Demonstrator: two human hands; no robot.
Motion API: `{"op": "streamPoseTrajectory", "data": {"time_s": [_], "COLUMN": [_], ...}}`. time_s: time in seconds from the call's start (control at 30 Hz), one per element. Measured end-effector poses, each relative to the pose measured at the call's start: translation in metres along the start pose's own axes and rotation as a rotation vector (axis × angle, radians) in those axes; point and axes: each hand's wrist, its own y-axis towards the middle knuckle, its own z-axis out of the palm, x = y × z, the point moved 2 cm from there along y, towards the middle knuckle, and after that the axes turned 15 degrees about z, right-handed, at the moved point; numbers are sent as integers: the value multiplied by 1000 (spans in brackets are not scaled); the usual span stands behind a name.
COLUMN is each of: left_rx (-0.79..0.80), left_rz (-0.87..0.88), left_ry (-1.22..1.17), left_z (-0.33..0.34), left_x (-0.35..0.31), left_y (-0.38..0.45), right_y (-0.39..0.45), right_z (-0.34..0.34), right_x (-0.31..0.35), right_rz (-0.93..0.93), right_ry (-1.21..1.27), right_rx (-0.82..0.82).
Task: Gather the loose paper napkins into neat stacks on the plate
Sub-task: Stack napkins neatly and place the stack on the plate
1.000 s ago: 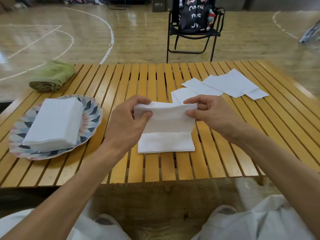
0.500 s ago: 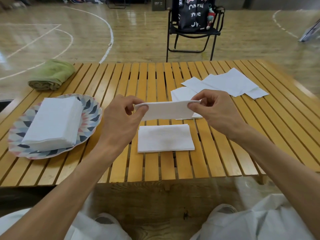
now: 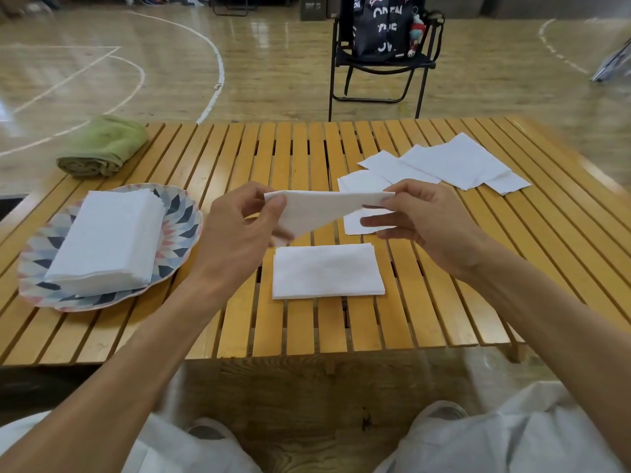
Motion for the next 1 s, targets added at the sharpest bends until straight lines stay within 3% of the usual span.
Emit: {"op": "streamPoseTrajectory", "data": {"time_s": [0.13, 0.3, 0.63, 1.0], "left_rx": [-24, 34, 339, 495], "left_rz": [-40, -24, -88, -81], "left_ry": [-196, 8, 216, 381], "left_z": [0, 0, 7, 14], "left_x": [-4, 1, 9, 13], "left_y": [0, -4, -16, -25], "right_y": [1, 6, 3, 7], "right_z": [0, -3, 5, 12], "right_x": [0, -11, -20, -30], "right_rz": [84, 87, 156, 135], "right_ry": [178, -116, -577, -777], "right_rx": [88, -43, 8, -55]}}
